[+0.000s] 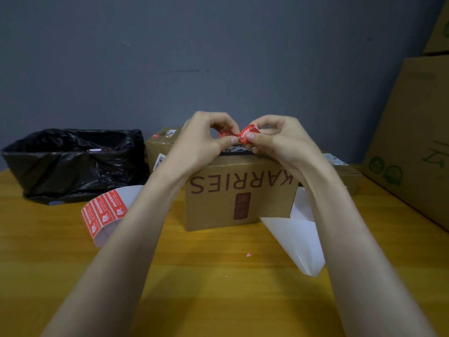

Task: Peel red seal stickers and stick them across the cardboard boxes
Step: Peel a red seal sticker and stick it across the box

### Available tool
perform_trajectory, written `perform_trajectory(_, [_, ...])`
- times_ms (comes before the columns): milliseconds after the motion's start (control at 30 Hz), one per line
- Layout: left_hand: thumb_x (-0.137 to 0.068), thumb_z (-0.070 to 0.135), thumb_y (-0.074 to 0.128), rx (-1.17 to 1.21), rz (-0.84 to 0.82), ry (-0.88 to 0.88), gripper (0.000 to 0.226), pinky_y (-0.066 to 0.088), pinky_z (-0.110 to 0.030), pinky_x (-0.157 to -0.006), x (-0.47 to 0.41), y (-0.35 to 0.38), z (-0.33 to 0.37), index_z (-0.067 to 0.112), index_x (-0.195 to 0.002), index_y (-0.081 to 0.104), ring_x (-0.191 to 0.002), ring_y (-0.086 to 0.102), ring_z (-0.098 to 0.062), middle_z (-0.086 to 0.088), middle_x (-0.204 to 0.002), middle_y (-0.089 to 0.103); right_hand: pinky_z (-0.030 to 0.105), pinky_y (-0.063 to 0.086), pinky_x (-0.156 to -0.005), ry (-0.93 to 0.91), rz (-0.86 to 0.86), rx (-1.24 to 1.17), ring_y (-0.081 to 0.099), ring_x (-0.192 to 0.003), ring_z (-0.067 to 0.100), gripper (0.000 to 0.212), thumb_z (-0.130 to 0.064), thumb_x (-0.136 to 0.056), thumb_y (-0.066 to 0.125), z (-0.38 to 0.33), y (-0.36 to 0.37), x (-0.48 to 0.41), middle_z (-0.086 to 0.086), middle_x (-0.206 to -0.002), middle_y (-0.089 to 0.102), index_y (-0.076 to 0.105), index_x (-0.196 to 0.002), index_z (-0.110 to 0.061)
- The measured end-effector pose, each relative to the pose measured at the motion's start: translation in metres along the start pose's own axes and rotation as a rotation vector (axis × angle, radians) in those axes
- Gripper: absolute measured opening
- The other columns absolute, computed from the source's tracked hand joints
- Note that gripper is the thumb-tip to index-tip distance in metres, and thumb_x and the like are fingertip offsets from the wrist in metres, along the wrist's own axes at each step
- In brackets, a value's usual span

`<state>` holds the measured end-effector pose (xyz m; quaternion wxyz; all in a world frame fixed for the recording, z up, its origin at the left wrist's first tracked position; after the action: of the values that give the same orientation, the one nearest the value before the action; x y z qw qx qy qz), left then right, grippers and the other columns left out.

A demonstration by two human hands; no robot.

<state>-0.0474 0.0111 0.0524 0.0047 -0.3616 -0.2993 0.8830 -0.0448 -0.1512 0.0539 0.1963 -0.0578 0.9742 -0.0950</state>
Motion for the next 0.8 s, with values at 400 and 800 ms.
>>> perform_trajectory(400, [-0.074,0.026,0.076,-0.124,0.007,0.013,0.029,0.034,-0.048,-0.099,-0.0002,0.0009,0.0071,0.044,-0.064,0.055,-0.099,0.047,-0.007,0.019,-0.088,0.045,0.016,0.049,-0.060,0.043,-0.063,0.031,0.061,-0.059,0.005,0.007,-0.005,-0.080,0.069,-0.0012,-0.0028,0.0019,0.004,-0.068,0.067,0.064,-0.085,-0.007])
perform_trajectory(800, [-0.068,0.028,0.078,-0.296,0.184,0.216,0.007,0.024,-0.034,-0.089,0.0035,0.0027,0.0087,0.025,-0.071,0.073,-0.093,0.040,-0.008,0.008,-0.090,0.044,0.016,0.053,-0.064,0.012,-0.027,0.092,0.065,-0.066,0.010,0.015,-0.009,-0.077,0.072,-0.0056,-0.0038,0.0050,0.007,-0.073,0.070,0.065,-0.089,-0.003])
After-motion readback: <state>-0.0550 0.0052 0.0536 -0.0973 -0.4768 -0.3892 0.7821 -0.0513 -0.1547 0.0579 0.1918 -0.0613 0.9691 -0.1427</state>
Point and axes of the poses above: each hand's wrist, its own x-axis away from the middle knuckle, its own y-axis out of the palm, z = x × y, the point moved 1 cm from there along -x, towards the middle knuckle
